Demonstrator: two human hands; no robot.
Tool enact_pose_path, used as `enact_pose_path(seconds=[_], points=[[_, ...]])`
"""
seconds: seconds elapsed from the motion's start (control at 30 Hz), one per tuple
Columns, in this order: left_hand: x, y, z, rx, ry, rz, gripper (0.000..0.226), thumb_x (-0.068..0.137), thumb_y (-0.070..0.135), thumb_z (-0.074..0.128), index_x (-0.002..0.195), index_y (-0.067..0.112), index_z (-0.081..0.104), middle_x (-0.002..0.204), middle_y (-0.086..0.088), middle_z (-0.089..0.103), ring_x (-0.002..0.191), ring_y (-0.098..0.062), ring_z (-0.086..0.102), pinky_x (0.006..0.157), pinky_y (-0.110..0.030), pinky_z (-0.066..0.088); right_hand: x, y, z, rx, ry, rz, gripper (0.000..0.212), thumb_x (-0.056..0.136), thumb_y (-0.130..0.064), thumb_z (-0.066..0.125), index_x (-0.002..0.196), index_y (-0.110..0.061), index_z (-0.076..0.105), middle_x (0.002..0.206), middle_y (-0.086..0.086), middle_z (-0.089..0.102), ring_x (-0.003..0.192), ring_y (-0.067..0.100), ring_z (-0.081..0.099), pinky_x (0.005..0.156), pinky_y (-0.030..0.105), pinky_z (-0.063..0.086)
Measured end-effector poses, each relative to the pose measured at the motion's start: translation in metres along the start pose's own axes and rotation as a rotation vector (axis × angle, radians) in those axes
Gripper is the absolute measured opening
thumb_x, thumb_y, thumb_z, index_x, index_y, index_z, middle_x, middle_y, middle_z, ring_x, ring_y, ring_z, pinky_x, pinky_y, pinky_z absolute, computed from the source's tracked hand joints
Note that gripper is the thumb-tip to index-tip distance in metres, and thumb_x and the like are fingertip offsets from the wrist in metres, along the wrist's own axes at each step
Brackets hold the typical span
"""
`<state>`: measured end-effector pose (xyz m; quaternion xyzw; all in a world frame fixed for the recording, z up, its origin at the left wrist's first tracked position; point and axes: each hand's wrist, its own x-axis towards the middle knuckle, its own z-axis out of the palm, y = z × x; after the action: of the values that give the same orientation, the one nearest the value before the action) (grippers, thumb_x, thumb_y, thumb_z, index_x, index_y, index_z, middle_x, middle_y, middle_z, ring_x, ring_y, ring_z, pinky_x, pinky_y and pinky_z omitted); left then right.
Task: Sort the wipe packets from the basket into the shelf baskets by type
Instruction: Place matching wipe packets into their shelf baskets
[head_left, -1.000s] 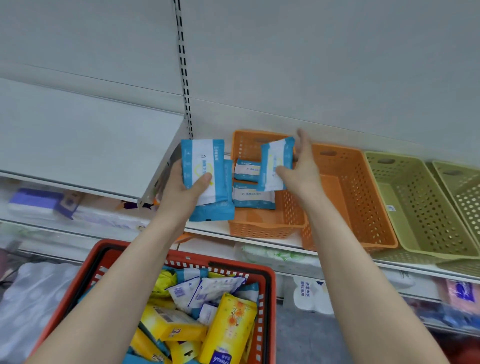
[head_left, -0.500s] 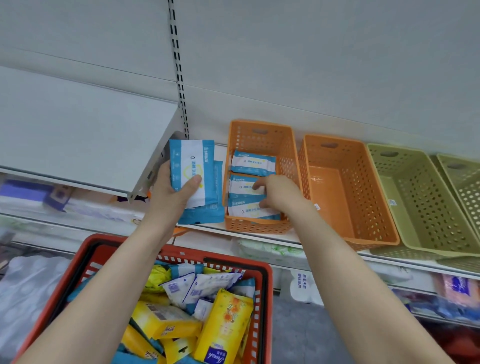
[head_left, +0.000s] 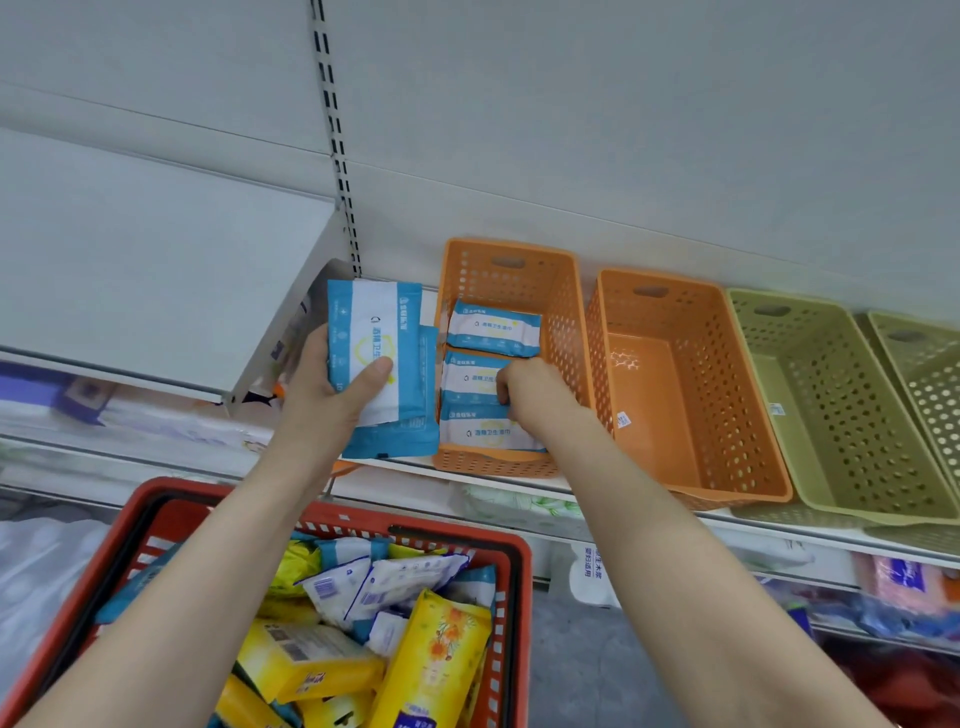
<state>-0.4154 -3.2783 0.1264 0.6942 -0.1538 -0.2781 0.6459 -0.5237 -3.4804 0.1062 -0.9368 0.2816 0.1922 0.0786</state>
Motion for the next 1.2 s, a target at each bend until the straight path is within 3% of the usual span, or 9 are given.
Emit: enact_pose_path(seconds=[0.13, 0.4, 0.57, 0.7, 0.8, 0.9, 0.97, 1.1, 1.2], points=[[-0.002, -0.001, 0.001, -0.017, -0.015, -0.002, 0.048, 0.092, 0.024, 0.066, 0.135, 0.025, 0.046, 0.122, 0.004, 0.067, 0.108, -0.015, 0.067, 0.089, -0.039, 0.057, 0.002, 0.001, -0.002, 0.002, 0.013, 0.009, 0.034, 0.090, 0.001, 0.056, 0.117, -0.015, 0.067, 0.121, 0.011, 0.062, 0.108, 0.029, 0.059, 0.088, 0.034, 0.051], [-0.004, 0.000, 0.002, -0.033, -0.021, -0.008, 0.048, 0.091, 0.026, 0.067, 0.135, 0.028, 0.047, 0.120, 0.006, 0.068, 0.107, -0.015, 0.068, 0.090, -0.043, 0.057, 0.004, 0.006, 0.001, -0.137, -0.253, 0.089, 0.078, 0.090, 0.010, 0.040, 0.156, -0.021, 0.015, 0.163, 0.012, 0.004, 0.139, 0.037, 0.034, 0.107, 0.043, 0.042], [-0.007, 0.005, 0.003, -0.047, -0.034, 0.022, 0.042, 0.093, 0.022, 0.065, 0.131, 0.029, 0.050, 0.114, 0.011, 0.070, 0.103, -0.012, 0.069, 0.085, -0.034, 0.058, 0.005, 0.004, -0.002, -0.056, -0.014, 0.067, 0.048, 0.091, 0.005, 0.042, 0.137, -0.010, 0.049, 0.142, 0.015, 0.043, 0.122, 0.034, 0.053, 0.096, 0.040, 0.049], [-0.009, 0.013, 0.007, -0.063, -0.091, 0.037, 0.036, 0.098, 0.013, 0.056, 0.122, 0.040, 0.052, 0.109, 0.019, 0.070, 0.097, 0.000, 0.068, 0.072, -0.019, 0.056, -0.013, -0.015, -0.031, 0.660, 0.448, 0.062, 0.025, 0.101, -0.023, 0.047, 0.109, -0.016, 0.069, 0.102, 0.003, 0.070, 0.093, 0.023, 0.065, 0.079, 0.037, 0.051], [-0.007, 0.020, 0.013, -0.063, -0.146, 0.061, 0.038, 0.099, 0.012, 0.054, 0.128, 0.036, 0.050, 0.115, 0.015, 0.070, 0.103, -0.003, 0.067, 0.079, -0.022, 0.056, -0.031, -0.030, -0.055, 1.200, 0.224, -0.004, 0.030, 0.100, -0.039, 0.049, 0.102, -0.018, 0.070, 0.093, -0.001, 0.072, 0.083, 0.017, 0.067, 0.068, 0.032, 0.052], [-0.004, 0.027, 0.020, -0.133, -0.132, 0.055, 0.035, 0.100, 0.012, 0.052, 0.127, 0.035, 0.049, 0.115, 0.013, 0.069, 0.106, -0.009, 0.067, 0.083, -0.031, 0.057, -0.037, -0.028, -0.058, 1.508, -0.038, -0.056, 0.023, 0.098, -0.030, 0.057, 0.104, -0.013, 0.070, 0.096, 0.002, 0.074, 0.086, 0.016, 0.067, 0.076, 0.033, 0.054], [0.000, 0.030, 0.021, -0.169, -0.081, 0.031, 0.033, 0.101, 0.012, 0.051, 0.125, 0.034, 0.050, 0.117, 0.008, 0.069, 0.109, -0.015, 0.067, 0.087, -0.042, 0.056, -0.038, -0.020, -0.057, 1.580, 0.061, 0.004, 0.020, 0.097, -0.022, 0.059, 0.106, -0.008, 0.070, 0.100, 0.007, 0.074, 0.087, 0.017, 0.068, 0.075, 0.031, 0.055], [0.009, 0.027, 0.011, -0.165, 0.034, 0.034, 0.029, 0.101, 0.011, 0.051, 0.125, 0.027, 0.052, 0.125, -0.004, 0.066, 0.118, -0.025, 0.062, 0.103, -0.056, 0.046, -0.041, 0.001, -0.060, 1.584, 0.222, 0.111, 0.017, 0.099, -0.019, 0.054, 0.107, -0.011, 0.067, 0.098, 0.005, 0.072, 0.071, 0.008, 0.068, 0.046, 0.019, 0.048], [0.012, 0.024, 0.006, -0.141, 0.027, 0.036, 0.031, 0.100, 0.018, 0.054, 0.130, 0.024, 0.052, 0.127, -0.002, 0.066, 0.119, -0.024, 0.061, 0.104, -0.056, 0.046, -0.028, 0.016, -0.064, 1.491, 0.267, 0.172, 0.015, 0.100, -0.020, 0.054, 0.109, -0.013, 0.063, 0.105, 0.002, 0.070, 0.083, 0.012, 0.070, 0.054, 0.023, 0.057]])
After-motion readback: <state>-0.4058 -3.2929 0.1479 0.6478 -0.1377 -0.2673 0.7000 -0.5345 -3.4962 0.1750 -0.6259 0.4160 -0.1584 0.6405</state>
